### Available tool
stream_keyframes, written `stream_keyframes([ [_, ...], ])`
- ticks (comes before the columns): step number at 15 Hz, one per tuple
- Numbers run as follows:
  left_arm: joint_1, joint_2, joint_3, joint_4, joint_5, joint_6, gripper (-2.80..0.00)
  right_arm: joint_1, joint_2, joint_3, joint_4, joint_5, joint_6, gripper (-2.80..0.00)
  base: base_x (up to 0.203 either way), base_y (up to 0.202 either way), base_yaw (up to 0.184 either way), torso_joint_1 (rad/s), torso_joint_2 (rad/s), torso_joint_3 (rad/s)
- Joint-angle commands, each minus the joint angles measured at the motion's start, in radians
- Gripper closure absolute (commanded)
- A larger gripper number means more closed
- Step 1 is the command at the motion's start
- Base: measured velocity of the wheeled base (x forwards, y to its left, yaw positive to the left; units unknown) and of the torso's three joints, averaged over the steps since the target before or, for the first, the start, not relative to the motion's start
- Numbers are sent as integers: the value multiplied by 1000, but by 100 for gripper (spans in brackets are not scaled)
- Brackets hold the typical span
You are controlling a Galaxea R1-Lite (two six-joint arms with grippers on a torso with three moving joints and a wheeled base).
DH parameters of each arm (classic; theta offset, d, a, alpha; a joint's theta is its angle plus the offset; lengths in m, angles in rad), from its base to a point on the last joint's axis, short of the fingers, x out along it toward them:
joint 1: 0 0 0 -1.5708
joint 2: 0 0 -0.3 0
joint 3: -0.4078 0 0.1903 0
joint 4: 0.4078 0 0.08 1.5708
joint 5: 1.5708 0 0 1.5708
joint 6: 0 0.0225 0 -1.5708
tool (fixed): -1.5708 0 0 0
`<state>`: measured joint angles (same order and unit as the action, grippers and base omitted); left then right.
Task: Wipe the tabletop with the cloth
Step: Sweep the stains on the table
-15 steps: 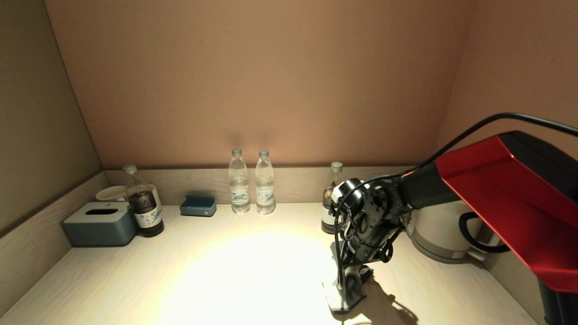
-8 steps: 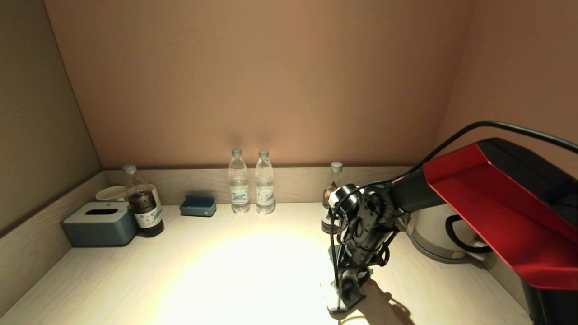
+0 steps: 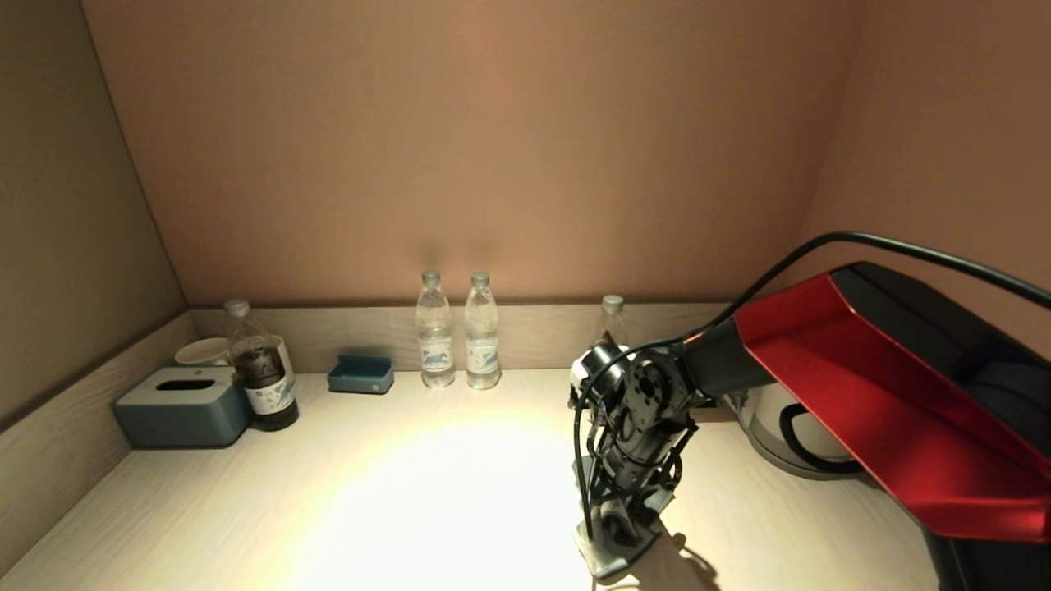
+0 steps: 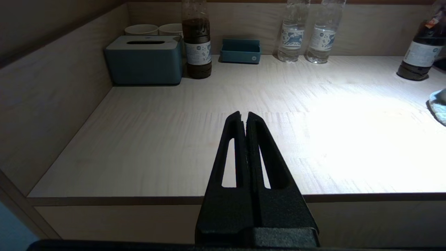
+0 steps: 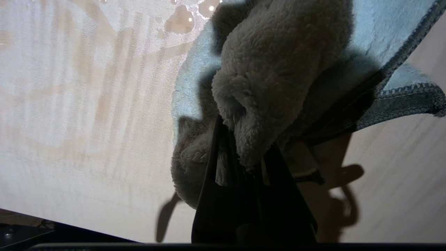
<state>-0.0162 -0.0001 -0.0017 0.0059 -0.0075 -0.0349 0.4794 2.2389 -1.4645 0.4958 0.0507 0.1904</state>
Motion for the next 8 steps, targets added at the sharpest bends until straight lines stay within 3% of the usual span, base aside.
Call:
stream_keyframes([
  [1,1,0,0,0,0,0,0,55,10,-17,2,0,1,0,0,0,0,0,0,0],
  [8,1,0,0,0,0,0,0,196,13,-62,3,0,1,0,0,0,0,0,0,0],
])
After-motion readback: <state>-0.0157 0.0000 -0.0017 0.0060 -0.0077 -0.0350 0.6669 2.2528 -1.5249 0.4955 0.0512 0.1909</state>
